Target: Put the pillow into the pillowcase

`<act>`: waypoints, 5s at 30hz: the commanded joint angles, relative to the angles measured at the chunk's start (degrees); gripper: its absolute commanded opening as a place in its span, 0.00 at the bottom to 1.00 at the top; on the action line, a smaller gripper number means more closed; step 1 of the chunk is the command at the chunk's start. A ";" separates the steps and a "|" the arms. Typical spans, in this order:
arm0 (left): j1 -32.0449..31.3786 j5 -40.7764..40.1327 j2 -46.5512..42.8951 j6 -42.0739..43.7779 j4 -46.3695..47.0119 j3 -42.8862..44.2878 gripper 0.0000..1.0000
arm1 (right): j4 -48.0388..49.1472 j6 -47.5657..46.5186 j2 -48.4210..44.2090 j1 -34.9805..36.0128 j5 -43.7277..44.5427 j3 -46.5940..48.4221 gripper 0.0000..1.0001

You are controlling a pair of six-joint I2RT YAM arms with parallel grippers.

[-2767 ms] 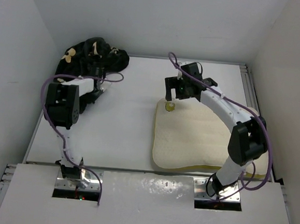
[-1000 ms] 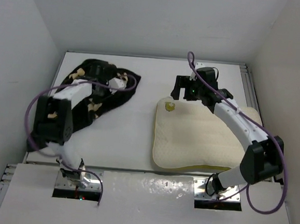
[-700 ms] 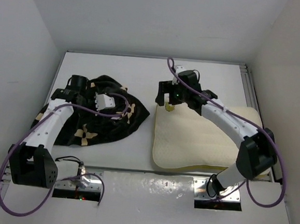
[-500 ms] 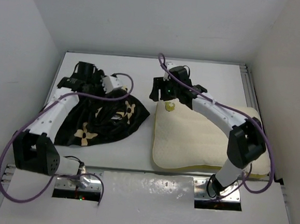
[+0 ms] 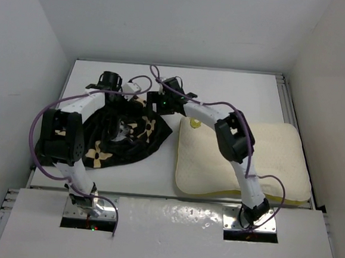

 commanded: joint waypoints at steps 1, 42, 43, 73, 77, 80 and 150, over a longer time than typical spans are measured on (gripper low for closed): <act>0.33 4.28 -3.47 -2.79 1.11 3.48 0.00 | 0.84 5.46 4.38 0.03 -2.03 2.98 0.82; -5.64 5.43 3.29 -13.77 -6.80 14.51 0.94 | 27.31 21.74 -31.99 -4.45 8.16 -39.73 0.00; -5.73 6.13 3.72 -15.52 -6.80 13.60 0.94 | 26.87 20.87 -32.25 -3.75 8.43 -39.82 0.00; -4.77 2.62 -10.59 -3.75 -14.19 5.51 0.00 | 11.40 4.95 -8.99 -5.51 -6.86 -11.98 0.99; -2.22 2.10 -12.88 -6.31 -10.86 5.33 0.00 | 9.28 1.36 -1.94 -2.53 -6.43 -4.93 0.98; -1.69 2.09 -12.71 -6.13 -10.40 6.73 0.00 | 16.65 -5.15 -4.04 1.86 -2.48 -9.65 0.99; -9.51 -14.35 -16.84 14.35 -17.26 -0.38 0.36 | 14.06 -3.13 -21.19 -9.02 10.47 -18.29 0.04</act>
